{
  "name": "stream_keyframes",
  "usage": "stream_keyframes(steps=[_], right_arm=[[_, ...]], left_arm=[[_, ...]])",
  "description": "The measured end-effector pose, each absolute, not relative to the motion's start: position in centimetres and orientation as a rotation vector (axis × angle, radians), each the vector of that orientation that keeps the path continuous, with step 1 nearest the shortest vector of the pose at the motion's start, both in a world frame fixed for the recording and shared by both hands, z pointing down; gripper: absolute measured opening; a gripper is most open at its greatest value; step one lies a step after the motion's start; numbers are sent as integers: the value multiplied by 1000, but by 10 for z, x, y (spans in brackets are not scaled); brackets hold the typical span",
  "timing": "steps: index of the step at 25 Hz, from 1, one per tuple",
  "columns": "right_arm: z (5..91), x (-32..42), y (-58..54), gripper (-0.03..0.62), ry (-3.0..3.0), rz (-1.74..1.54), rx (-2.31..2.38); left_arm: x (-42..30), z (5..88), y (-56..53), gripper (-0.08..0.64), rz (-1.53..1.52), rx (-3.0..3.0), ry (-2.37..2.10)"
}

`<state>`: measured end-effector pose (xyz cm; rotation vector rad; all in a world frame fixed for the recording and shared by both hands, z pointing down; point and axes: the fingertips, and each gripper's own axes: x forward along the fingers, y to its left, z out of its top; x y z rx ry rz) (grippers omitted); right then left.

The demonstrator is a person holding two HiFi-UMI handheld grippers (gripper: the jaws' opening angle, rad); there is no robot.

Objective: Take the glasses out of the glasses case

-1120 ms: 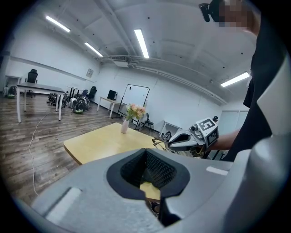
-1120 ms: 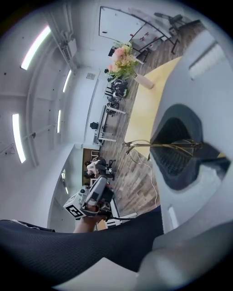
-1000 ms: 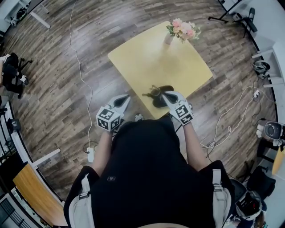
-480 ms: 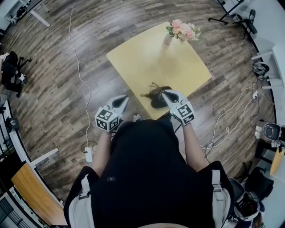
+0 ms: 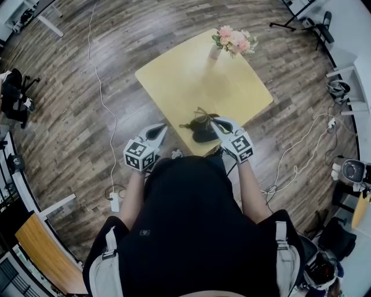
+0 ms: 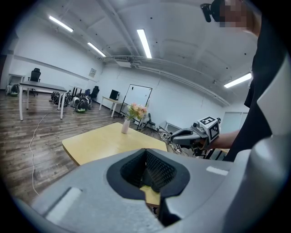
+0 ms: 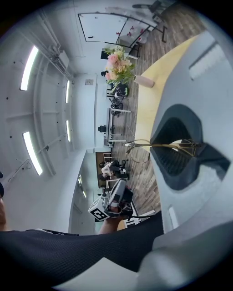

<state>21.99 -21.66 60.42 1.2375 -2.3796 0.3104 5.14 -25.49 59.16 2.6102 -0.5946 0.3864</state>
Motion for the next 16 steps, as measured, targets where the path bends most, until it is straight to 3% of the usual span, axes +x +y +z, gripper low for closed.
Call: stream_keyframes(steps=[16], right_arm=[[611, 249, -211, 20, -2357, 331, 1232]], left_arm=[[85, 592, -255, 11, 394, 2618, -560]])
